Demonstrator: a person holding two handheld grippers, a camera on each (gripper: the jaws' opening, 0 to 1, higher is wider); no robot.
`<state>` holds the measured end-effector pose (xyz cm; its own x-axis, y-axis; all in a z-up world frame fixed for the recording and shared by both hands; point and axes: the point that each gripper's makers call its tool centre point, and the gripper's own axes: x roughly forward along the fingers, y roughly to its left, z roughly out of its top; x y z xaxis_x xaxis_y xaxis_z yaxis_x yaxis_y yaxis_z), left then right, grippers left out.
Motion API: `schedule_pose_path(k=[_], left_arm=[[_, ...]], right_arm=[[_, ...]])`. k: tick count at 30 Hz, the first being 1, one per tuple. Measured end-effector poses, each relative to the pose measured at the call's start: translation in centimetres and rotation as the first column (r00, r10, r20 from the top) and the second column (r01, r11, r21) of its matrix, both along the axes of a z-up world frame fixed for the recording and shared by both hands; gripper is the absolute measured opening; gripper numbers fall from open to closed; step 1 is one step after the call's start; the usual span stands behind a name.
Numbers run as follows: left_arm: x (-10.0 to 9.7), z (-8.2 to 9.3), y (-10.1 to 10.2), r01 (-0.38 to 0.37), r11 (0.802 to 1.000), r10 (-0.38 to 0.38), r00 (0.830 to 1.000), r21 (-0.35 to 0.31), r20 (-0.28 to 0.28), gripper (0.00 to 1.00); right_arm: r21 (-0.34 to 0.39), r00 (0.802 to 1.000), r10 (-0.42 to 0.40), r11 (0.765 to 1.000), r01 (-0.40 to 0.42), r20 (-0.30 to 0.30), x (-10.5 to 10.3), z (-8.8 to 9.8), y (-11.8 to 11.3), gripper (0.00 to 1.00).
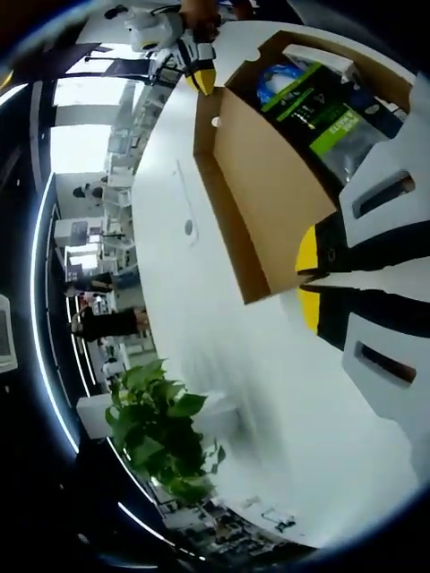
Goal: Operate the shoe box by opening the lid, removing the specified soft item, and placing it in the target area until the item is outside and the box remains undamaged.
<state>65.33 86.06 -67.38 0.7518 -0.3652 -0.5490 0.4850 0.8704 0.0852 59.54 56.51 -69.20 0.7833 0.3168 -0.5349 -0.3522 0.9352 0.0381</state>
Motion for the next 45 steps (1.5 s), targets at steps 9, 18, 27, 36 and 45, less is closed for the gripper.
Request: schedule_pose_path(k=[9,18,27,36,45], left_arm=[[-1.3,1.4,0.8,-0.031,0.998,0.032,0.999,-0.050,0.014,0.04],[-4.2,1.5,0.8,-0.012,0.998,0.011,1.000,-0.065,-0.015,0.09],[-7.2,1.4,0.4,0.025,0.997,-0.029,0.999,-0.076,-0.046,0.12],[-9.5,1.1,0.2,0.046,0.996,-0.051,0.997,-0.076,-0.063,0.14],[-11.1,1.0,-0.4,0.063,0.993,-0.069,0.995,-0.098,-0.068,0.16]], right_arm=[[0.014,0.999,0.015,1.000,-0.015,0.030,-1.3,1.7,-0.1,0.09],[-0.004,0.995,0.081,0.997,-0.081,0.065,-3.2,3.2,1.2,0.12],[-0.007,0.989,0.147,0.989,-0.147,0.027,-4.7,2.6,3.0,0.15],[0.023,0.980,0.199,0.980,-0.199,-0.015,-5.1,1.4,5.1,0.18],[0.069,0.967,0.247,0.968,-0.243,-0.057,-5.2,0.1,7.4,0.22]])
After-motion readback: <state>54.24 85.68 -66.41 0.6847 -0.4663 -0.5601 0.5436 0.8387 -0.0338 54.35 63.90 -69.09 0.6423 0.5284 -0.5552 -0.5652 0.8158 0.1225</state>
